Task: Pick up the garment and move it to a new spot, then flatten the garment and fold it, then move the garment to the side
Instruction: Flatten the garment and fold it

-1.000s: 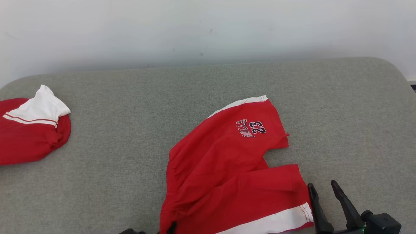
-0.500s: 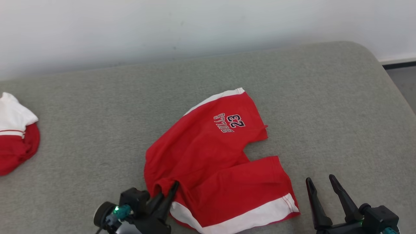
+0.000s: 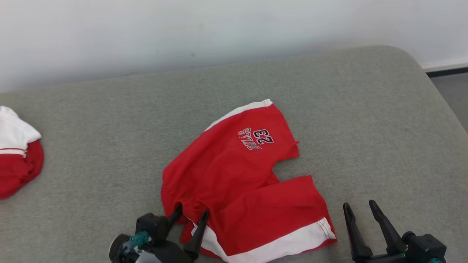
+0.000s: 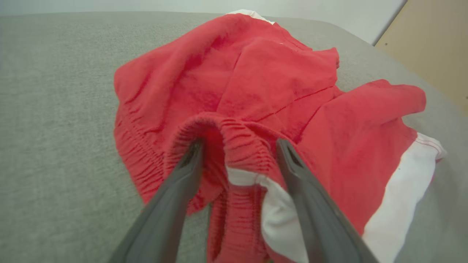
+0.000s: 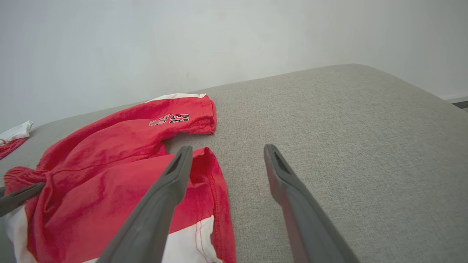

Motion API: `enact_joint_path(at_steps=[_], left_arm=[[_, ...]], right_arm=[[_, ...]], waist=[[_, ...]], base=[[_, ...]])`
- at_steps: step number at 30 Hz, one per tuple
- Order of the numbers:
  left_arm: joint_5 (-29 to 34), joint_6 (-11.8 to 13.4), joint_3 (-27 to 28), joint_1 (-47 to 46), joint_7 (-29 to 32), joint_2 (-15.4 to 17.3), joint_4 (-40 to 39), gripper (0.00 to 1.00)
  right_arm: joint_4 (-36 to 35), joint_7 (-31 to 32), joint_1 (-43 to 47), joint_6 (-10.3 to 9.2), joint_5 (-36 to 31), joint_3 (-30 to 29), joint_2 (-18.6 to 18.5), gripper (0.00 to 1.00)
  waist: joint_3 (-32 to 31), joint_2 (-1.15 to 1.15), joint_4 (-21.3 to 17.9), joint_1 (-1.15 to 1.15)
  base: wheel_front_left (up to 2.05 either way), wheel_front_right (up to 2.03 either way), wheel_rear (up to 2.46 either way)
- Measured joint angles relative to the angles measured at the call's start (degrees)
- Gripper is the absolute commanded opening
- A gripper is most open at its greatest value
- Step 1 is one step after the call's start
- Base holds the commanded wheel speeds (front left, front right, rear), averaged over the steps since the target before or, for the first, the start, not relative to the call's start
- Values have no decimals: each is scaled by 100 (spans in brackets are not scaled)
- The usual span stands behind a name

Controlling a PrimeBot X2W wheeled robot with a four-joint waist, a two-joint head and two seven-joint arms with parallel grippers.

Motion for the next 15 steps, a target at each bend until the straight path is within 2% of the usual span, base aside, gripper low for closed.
enact_joint_path(at_steps=[8, 15], left_arm=[[-29, 12, 67, 709, -30, -22, -673, 100], [-13, 220, 374, 1308, -30, 136, -1664, 100]], right_arm=[[-24, 0, 159, 0, 10, -79, 20, 100], [-37, 0, 205, 0, 21, -100, 21, 100]], waist=[[-160, 0, 392, 0], [-268, 0, 745, 0]], base=[[0, 0, 0], [0, 0, 0]])
